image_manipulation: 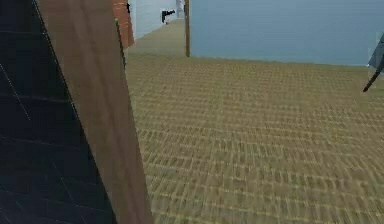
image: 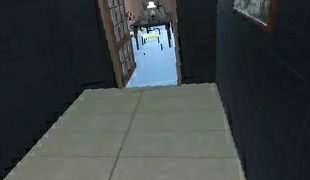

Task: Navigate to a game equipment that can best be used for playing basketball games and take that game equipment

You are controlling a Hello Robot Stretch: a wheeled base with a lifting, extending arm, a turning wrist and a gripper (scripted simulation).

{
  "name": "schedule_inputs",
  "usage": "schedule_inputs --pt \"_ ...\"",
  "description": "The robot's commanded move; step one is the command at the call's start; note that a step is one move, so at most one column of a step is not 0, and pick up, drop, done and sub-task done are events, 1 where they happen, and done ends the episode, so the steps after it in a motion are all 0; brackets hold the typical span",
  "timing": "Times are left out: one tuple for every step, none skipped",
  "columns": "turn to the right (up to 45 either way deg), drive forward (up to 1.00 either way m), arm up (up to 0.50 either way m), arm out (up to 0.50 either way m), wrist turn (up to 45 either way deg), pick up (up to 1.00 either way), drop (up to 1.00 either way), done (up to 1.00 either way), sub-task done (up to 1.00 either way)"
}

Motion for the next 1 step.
schedule_inputs --pt "0.0 1.0 0.0 0.0 0.0 0.0 0.0 0.0 0.0"
